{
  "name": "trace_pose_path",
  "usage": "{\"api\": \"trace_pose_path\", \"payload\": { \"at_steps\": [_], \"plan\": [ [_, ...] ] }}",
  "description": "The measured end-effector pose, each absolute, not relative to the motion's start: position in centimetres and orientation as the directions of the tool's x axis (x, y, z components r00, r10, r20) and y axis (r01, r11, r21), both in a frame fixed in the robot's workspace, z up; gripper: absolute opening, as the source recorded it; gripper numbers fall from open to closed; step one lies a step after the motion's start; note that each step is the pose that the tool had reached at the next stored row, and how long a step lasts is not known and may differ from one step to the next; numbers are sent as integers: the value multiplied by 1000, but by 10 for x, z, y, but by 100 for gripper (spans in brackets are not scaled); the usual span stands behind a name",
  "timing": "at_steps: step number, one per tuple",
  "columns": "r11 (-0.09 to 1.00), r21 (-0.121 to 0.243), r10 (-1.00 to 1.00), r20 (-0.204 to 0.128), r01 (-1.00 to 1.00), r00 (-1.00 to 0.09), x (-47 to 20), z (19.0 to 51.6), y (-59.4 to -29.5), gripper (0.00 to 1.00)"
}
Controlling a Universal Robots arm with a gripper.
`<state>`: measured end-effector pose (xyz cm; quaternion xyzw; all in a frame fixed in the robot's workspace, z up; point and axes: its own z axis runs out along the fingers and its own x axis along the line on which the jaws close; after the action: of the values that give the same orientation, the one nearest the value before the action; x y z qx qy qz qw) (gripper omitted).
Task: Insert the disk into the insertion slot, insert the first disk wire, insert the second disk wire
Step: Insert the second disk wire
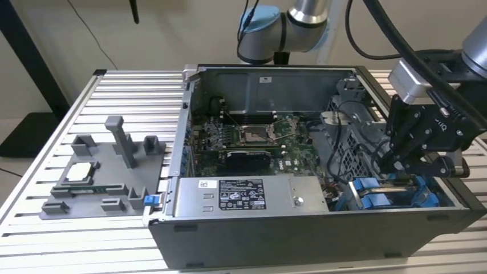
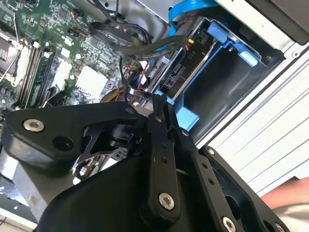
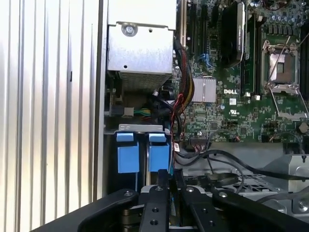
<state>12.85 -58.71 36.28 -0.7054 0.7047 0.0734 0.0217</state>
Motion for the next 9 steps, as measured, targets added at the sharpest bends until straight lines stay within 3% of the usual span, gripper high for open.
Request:
{"api": "trace_pose_path", "payload": {
  "at_steps": [9],
  "plan": [
    [-6, -5, -993, -116, -1000, 6, 129, 358, -587, 0]
  ]
}}
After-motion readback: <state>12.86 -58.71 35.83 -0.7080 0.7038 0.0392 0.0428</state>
